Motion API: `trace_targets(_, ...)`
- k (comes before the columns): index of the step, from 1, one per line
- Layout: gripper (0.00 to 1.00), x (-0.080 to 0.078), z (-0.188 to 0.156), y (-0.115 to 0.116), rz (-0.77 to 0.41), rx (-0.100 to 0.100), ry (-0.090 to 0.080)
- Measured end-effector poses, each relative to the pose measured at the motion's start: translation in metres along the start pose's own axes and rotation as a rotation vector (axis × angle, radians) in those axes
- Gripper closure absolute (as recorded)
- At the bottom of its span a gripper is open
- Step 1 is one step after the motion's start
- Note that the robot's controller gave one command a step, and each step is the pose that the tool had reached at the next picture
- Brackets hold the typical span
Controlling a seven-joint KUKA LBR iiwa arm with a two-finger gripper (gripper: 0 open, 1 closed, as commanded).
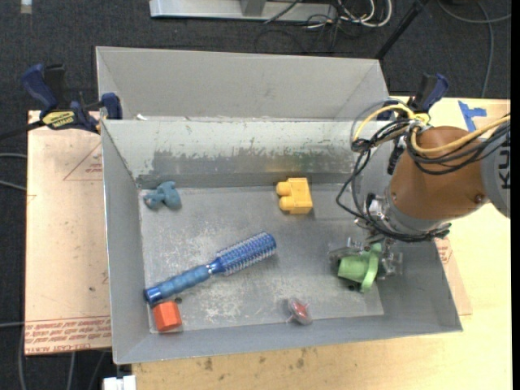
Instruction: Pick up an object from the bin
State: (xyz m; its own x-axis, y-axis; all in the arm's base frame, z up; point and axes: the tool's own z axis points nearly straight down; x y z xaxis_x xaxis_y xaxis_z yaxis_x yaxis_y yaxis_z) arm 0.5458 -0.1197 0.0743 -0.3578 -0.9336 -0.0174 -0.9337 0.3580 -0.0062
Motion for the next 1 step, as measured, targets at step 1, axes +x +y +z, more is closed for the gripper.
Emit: trace_targets(1,1.0,-0.0043,-0.1654,0.0104,-0.023,0.004,0.014)
